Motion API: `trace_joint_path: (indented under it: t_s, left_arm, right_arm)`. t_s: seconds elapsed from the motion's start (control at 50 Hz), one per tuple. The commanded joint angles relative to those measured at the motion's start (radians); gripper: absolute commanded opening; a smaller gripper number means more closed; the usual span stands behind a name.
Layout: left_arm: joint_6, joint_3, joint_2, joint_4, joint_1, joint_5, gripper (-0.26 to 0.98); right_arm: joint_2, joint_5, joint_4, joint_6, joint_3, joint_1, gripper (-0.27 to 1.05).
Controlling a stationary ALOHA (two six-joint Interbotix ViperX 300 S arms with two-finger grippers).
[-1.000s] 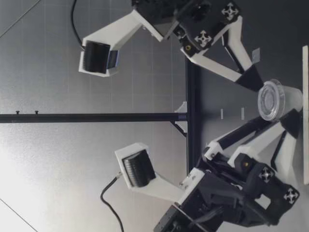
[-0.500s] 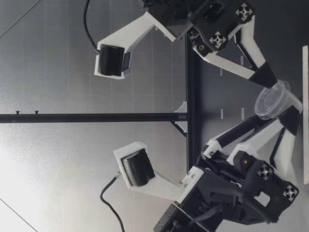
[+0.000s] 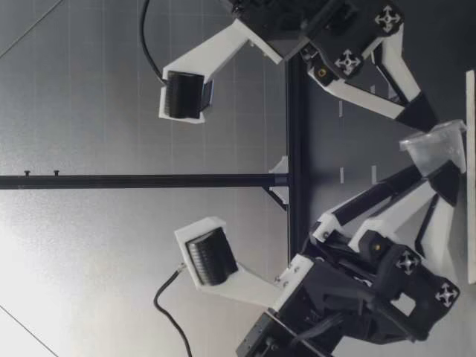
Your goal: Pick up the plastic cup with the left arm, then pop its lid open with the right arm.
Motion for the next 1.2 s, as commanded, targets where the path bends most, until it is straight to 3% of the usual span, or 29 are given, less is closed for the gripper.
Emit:
trace_joint_path:
  t_s: [0.0, 0.6, 0.98, 1.1, 1.18]
  left_arm:
    - [-0.002, -0.017, -0.014, 0.002, -0.002, -0.008, 0.61]
    - [-0.005, -0.057, 0.009, 0.002, 0.000, 0.060, 0.57]
    - [0.000, -0.055, -0.032, 0.000, -0.002, 0.075, 0.17]
    - [0.008, -0.028, -0.114, 0.002, -0.002, 0.046, 0.14]
    - [0.026, 0.014, -0.196, 0.000, 0.000, -0.034, 0.14]
  right_arm:
    - [-0.011, -0.005, 0.002, 0.002, -0.014, 0.005, -0.07]
    - [-0.012, -0.008, 0.002, 0.000, -0.025, 0.005, -0.07]
    - [-0.089, 0.032, 0.003, 0.031, -0.009, 0.005, -0.05]
    - [-0.224, 0.074, 0.008, 0.126, 0.031, 0.008, 0.04]
    - [-0.354, 0.067, 0.009, 0.221, 0.091, 0.012, 0.22]
